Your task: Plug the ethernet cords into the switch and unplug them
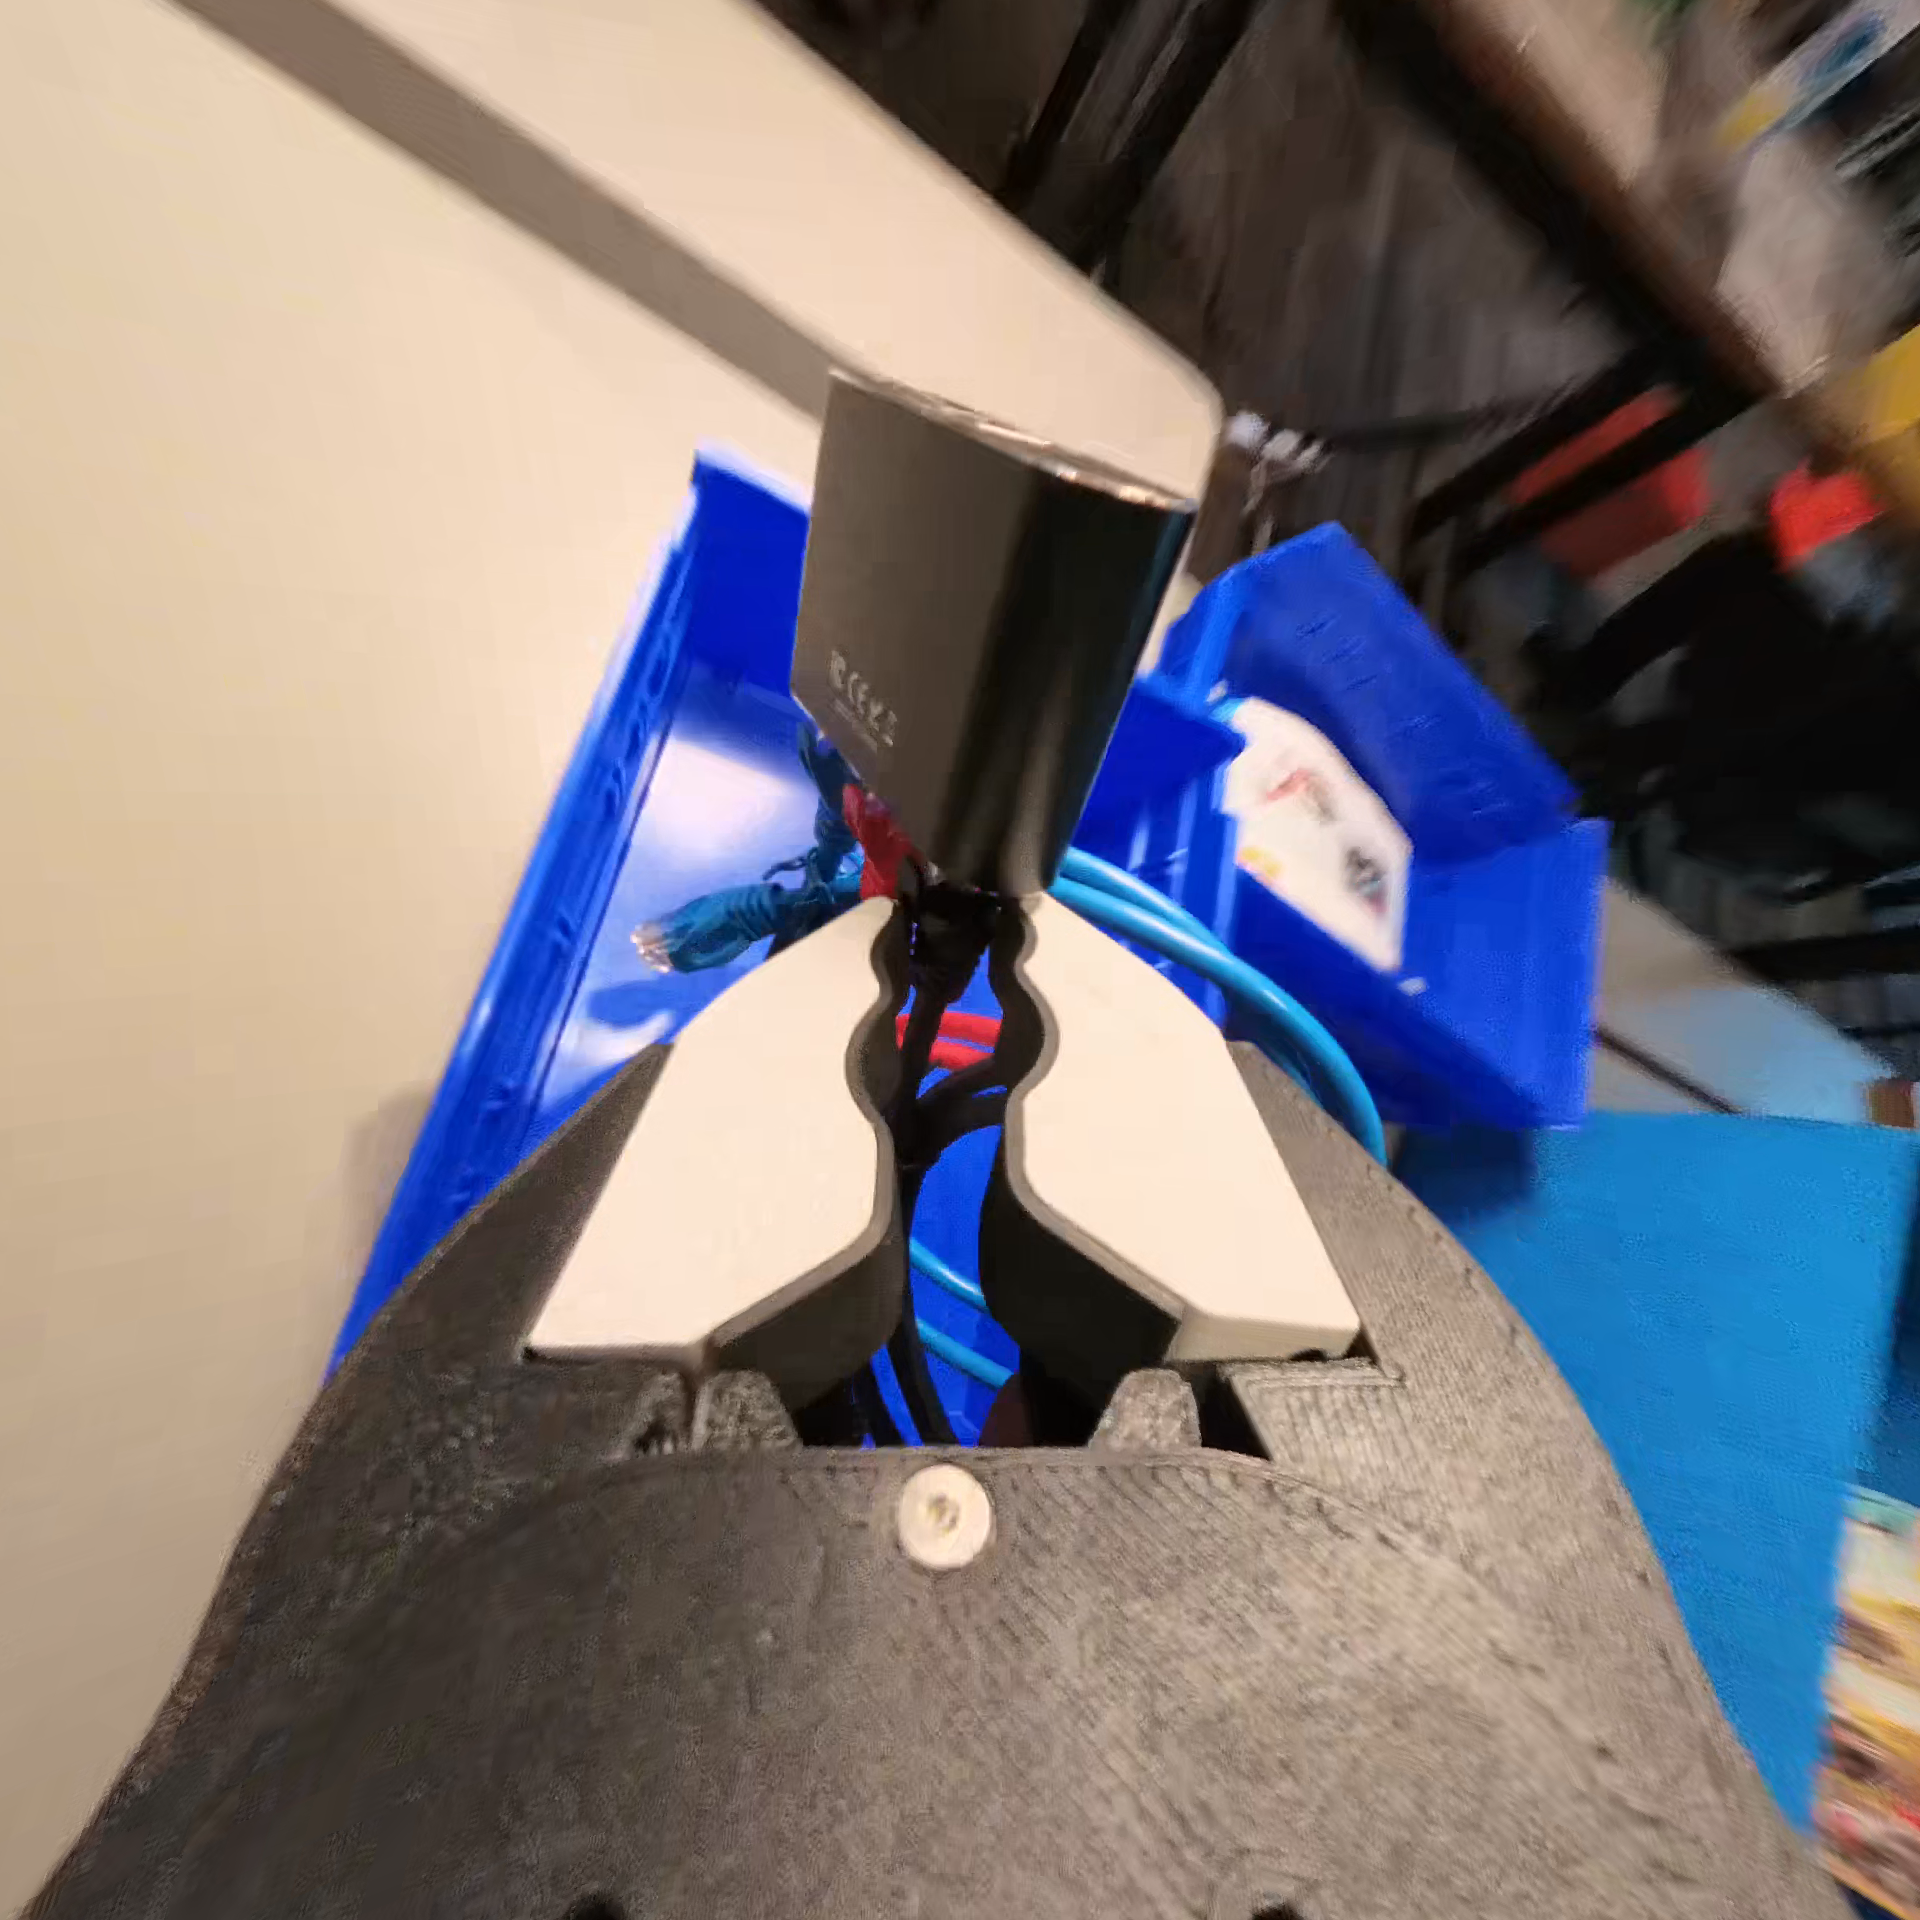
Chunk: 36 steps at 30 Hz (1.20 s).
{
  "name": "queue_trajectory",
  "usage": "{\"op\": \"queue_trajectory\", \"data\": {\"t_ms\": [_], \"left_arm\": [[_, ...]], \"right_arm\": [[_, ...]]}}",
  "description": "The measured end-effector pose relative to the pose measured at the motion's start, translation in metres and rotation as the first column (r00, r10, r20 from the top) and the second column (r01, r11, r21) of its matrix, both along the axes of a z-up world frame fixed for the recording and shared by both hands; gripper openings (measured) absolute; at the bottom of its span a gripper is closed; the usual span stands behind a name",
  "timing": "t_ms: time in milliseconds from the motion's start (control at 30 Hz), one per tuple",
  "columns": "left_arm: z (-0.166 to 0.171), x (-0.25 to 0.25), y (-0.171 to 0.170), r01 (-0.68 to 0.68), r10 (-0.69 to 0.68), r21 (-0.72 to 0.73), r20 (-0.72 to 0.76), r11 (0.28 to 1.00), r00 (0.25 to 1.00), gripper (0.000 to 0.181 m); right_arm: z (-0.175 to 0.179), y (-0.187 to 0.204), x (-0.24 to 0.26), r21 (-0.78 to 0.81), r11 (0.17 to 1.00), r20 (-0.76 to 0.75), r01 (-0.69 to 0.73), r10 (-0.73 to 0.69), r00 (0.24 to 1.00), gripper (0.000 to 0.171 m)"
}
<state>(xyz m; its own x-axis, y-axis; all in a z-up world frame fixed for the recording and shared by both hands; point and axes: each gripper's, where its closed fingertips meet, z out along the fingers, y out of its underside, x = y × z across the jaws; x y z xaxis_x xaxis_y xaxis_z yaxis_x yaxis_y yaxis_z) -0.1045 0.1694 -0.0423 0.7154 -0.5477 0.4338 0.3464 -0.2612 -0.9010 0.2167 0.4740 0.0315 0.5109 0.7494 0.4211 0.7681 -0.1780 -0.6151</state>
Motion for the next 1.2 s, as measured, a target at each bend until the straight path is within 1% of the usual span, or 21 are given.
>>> {"op": "queue_trajectory", "data": {"t_ms": [67,133,200,233,267,300,400,467,567,767,867,933,1067,1200], "left_arm": [[-0.002,0.001,0.0,-0.001,0.001,-0.004,-0.003,1.0,1.0,0.047],[-0.004,0.001,0.001,-0.004,0.004,-0.007,-0.004,1.0,1.0,0.047],[-0.006,0.001,0.001,-0.004,0.004,-0.011,-0.006,1.0,1.0,0.047],[-0.008,0.001,0.001,-0.005,0.005,-0.014,-0.008,1.0,1.0,0.047],[-0.009,0.0,0.001,-0.006,0.006,-0.019,-0.013,1.0,1.0,0.047],[-0.01,0.0,0.001,-0.007,0.007,-0.026,-0.016,1.0,1.0,0.047],[-0.009,-0.002,0.001,-0.014,0.014,-0.029,-0.026,0.999,1.0,0.049],[-0.009,-0.003,0.0,-0.021,0.02,-0.032,-0.046,0.999,0.999,0.053],[-0.01,-0.002,0.0,-0.028,0.025,-0.036,-0.085,0.999,0.996,0.057],[-0.019,0.002,0.003,-0.077,0.068,-0.04,-0.205,0.996,0.976,0.065],[-0.026,0.002,0.003,-0.118,0.1,-0.052,-0.267,0.992,0.959,0.075],[-0.029,0.0,-0.002,-0.159,0.136,-0.057,-0.291,0.986,0.947,0.082],[-0.028,-0.014,-0.028,-0.263,0.237,-0.053,-0.296,0.963,0.925,0.08],[-0.028,-0.049,-0.071,-0.445,0.41,-0.041,-0.318,0.895,0.855,0.074]], "right_arm": [[-0.042,0.01,0.001,-0.121,0.993,0.006,-0.008,0.008,1.0,0.015],[-0.073,0.017,-0.005,-0.199,0.979,0.004,-0.033,0.034,0.999,0.016],[-0.095,0.024,-0.013,-0.255,0.966,-0.008,-0.037,0.036,0.999,0.016],[-0.1,0.029,-0.016,-0.258,0.966,-0.02,-0.03,0.026,0.999,0.016],[-0.099,0.033,-0.017,-0.249,0.968,-0.032,-0.019,0.011,0.999,0.016],[-0.095,0.036,-0.018,-0.232,0.973,-0.046,-0.009,-0.002,0.999,0.021],[-0.07,0.036,-0.011,-0.175,0.985,-0.1,-0.001,-0.017,0.995,0.031],[-0.054,0.028,-0.001,-0.138,0.99,-0.128,0.008,-0.026,0.991,0.039],[-0.043,0.0,0.016,-0.13,0.992,-0.185,-0.004,-0.02,0.983,0.049],[-0.057,-0.076,0.027,-0.175,0.978,-0.362,-0.116,0.045,0.931,0.065],[-0.064,-0.103,0.025,-0.169,0.972,-0.415,-0.163,0.08,0.906,0.071],[-0.068,-0.117,0.021,-0.154,0.97,-0.435,-0.188,0.104,0.894,0.071],[-0.086,-0.123,0.021,-0.123,0.978,-0.369,-0.166,0.11,0.923,0.072],[-0.1,-0.118,0.021,-0.1,0.986,-0.325,-0.135,0.095,0.941,0.071]]}}
